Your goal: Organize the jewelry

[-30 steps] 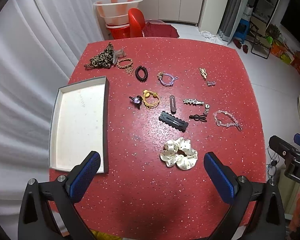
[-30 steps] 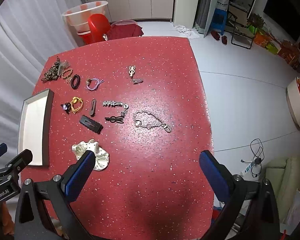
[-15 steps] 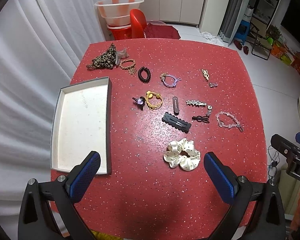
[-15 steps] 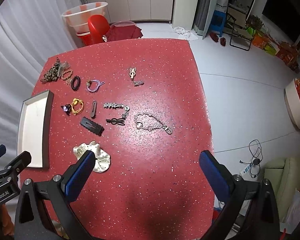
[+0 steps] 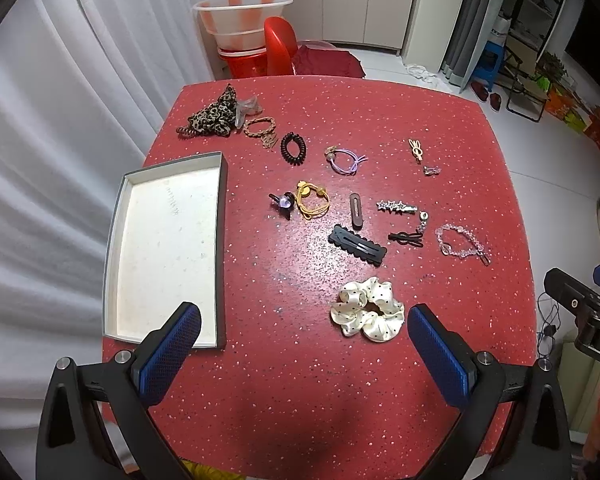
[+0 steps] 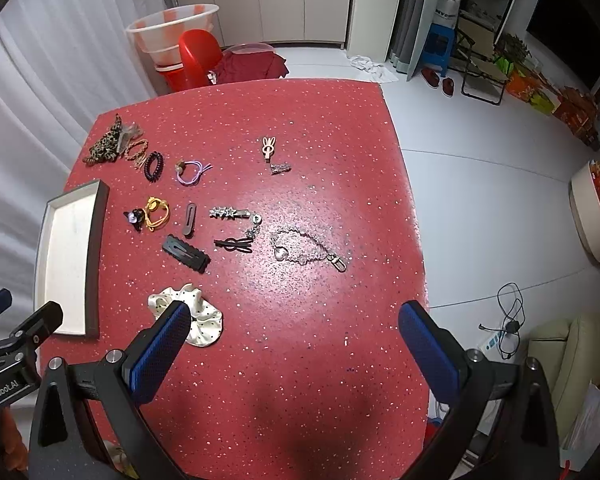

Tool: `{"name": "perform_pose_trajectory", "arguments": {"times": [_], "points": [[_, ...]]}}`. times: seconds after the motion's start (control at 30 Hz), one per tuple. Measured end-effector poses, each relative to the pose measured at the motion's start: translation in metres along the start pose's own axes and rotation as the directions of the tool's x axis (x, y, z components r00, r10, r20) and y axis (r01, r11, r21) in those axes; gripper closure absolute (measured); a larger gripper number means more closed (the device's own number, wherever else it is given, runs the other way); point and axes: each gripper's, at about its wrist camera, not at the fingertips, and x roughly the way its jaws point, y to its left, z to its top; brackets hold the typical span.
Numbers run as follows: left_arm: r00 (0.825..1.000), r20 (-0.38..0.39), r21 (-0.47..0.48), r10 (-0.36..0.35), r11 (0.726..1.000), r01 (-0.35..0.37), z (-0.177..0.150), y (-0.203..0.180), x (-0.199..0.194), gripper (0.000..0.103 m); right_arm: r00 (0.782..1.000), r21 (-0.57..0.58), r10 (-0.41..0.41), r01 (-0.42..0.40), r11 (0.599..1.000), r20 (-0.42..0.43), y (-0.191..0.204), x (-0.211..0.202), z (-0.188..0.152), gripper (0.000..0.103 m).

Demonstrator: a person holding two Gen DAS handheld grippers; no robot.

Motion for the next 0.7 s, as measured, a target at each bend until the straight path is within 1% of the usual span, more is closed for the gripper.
{"name": "perform_pose_trajectory", "arguments": {"times": [0.7], "points": [[1.000,-0.003,-0.006,0.005,1.000,-0.005,-0.0014,0.0007,0.0033,0.000,1.000,0.000,0.002,-0.002,1.000,0.000,0.0011,0.0026,-0.0006,0.000]]}}
